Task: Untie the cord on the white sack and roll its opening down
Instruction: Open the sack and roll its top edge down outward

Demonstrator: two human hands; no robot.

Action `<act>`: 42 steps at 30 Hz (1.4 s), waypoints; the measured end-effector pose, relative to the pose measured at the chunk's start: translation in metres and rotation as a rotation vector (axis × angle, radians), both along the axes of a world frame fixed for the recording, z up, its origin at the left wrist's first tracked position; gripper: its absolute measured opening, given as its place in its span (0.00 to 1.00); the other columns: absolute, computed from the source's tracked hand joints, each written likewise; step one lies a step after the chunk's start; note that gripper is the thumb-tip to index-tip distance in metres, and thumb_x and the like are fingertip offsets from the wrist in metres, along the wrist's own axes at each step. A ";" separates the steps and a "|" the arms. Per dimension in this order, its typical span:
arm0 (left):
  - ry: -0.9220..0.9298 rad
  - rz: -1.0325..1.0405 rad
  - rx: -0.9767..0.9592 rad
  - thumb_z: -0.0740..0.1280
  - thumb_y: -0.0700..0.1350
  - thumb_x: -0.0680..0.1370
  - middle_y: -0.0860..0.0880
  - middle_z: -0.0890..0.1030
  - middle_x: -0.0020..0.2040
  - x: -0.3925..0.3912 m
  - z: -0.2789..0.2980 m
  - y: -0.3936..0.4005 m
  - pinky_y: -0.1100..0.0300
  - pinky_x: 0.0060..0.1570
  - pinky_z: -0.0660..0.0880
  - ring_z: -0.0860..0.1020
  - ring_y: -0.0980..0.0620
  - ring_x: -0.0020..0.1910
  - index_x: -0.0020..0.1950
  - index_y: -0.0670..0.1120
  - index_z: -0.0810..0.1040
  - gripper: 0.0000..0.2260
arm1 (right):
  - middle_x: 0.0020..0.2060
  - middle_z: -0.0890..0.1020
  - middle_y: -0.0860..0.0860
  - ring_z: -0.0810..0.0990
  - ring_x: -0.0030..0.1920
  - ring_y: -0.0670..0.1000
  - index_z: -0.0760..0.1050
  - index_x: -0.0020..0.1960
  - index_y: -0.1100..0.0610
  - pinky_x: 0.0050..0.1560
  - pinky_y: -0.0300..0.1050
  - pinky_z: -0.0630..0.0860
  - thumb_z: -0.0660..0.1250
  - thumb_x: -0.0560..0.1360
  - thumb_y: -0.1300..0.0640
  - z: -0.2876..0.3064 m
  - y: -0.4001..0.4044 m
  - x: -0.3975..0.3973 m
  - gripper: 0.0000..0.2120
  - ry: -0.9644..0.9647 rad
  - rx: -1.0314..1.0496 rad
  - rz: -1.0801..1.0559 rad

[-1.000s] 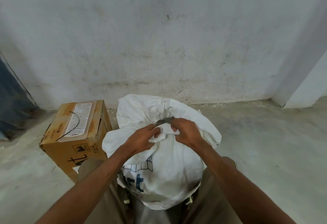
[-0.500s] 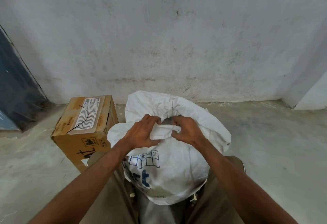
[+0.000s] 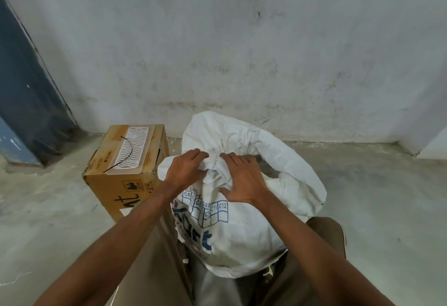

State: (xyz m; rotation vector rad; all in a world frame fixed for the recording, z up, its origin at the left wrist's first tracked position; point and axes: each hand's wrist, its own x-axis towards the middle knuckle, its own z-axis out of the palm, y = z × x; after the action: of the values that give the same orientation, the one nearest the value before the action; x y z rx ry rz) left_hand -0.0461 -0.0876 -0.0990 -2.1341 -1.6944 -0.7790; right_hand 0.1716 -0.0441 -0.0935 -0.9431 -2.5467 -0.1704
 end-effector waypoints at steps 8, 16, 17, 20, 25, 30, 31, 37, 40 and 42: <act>0.347 0.043 0.159 0.77 0.38 0.61 0.44 0.80 0.44 -0.023 0.013 0.003 0.45 0.50 0.73 0.76 0.39 0.52 0.53 0.43 0.78 0.22 | 0.38 0.81 0.48 0.82 0.33 0.55 0.77 0.52 0.54 0.34 0.46 0.75 0.78 0.57 0.56 0.009 -0.006 -0.044 0.25 0.148 -0.029 0.020; -1.581 0.552 -0.090 0.73 0.46 0.73 0.43 0.76 0.58 0.040 0.020 -0.056 0.55 0.49 0.76 0.75 0.47 0.56 0.66 0.45 0.71 0.24 | 0.33 0.80 0.47 0.78 0.31 0.52 0.77 0.45 0.53 0.32 0.43 0.68 0.80 0.56 0.62 -0.016 -0.005 -0.049 0.21 0.132 0.126 -0.090; -1.898 0.481 -0.205 0.73 0.47 0.74 0.43 0.80 0.53 0.048 0.022 -0.058 0.55 0.44 0.77 0.78 0.47 0.50 0.64 0.43 0.75 0.20 | 0.33 0.80 0.47 0.78 0.32 0.52 0.78 0.46 0.52 0.33 0.44 0.69 0.80 0.59 0.61 -0.020 -0.009 -0.051 0.19 0.127 0.172 -0.074; -2.270 0.237 -0.343 0.74 0.47 0.76 0.40 0.84 0.52 0.050 0.024 -0.050 0.46 0.54 0.81 0.82 0.42 0.49 0.60 0.40 0.79 0.16 | 0.34 0.80 0.47 0.78 0.33 0.52 0.80 0.46 0.51 0.34 0.47 0.72 0.75 0.65 0.61 -0.024 -0.019 -0.054 0.12 0.121 0.279 0.002; -2.325 0.362 -0.265 0.65 0.33 0.80 0.38 0.81 0.51 0.047 0.026 -0.028 0.38 0.61 0.76 0.79 0.40 0.53 0.66 0.33 0.74 0.14 | 0.38 0.78 0.44 0.79 0.36 0.49 0.76 0.47 0.51 0.40 0.45 0.67 0.75 0.60 0.53 -0.004 -0.024 -0.044 0.17 0.212 0.037 0.094; -2.377 0.388 -0.266 0.58 0.35 0.79 0.37 0.81 0.56 0.039 0.016 -0.023 0.34 0.63 0.74 0.78 0.36 0.59 0.65 0.34 0.76 0.16 | 0.54 0.72 0.43 0.77 0.48 0.43 0.72 0.60 0.48 0.47 0.44 0.75 0.75 0.58 0.41 0.003 -0.022 -0.030 0.32 0.331 -0.368 0.088; -2.382 0.349 -0.303 0.58 0.37 0.79 0.36 0.81 0.58 0.041 0.019 -0.027 0.35 0.62 0.74 0.78 0.35 0.59 0.63 0.35 0.78 0.15 | 0.55 0.73 0.44 0.77 0.49 0.45 0.72 0.61 0.48 0.49 0.45 0.76 0.75 0.56 0.38 0.004 -0.021 -0.028 0.35 0.303 -0.431 0.032; -2.258 0.228 -0.468 0.68 0.49 0.76 0.38 0.81 0.61 0.029 0.012 -0.038 0.40 0.68 0.72 0.79 0.37 0.62 0.64 0.39 0.79 0.21 | 0.27 0.77 0.43 0.74 0.29 0.42 0.76 0.36 0.52 0.30 0.37 0.70 0.82 0.57 0.51 0.000 -0.024 -0.044 0.16 0.221 -0.586 0.036; -1.890 0.298 -0.611 0.72 0.61 0.71 0.44 0.77 0.68 0.013 0.001 -0.034 0.41 0.67 0.73 0.77 0.39 0.65 0.70 0.45 0.74 0.32 | 0.26 0.75 0.45 0.71 0.27 0.43 0.75 0.34 0.55 0.29 0.42 0.68 0.79 0.58 0.57 -0.009 -0.026 -0.052 0.13 0.266 -0.531 0.022; -1.609 0.345 -0.588 0.73 0.59 0.73 0.51 0.80 0.63 0.016 0.007 -0.044 0.47 0.63 0.76 0.79 0.45 0.63 0.68 0.47 0.76 0.27 | 0.30 0.77 0.49 0.74 0.30 0.47 0.75 0.37 0.57 0.31 0.44 0.67 0.76 0.63 0.59 -0.013 -0.032 -0.057 0.09 0.197 -0.412 0.011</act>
State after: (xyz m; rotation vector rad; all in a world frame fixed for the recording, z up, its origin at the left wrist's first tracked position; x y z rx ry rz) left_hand -0.0299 -0.1313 -0.0919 -1.1016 -3.1273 -2.4447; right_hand 0.1141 -0.0762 -0.1069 -1.0317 -2.4445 0.4454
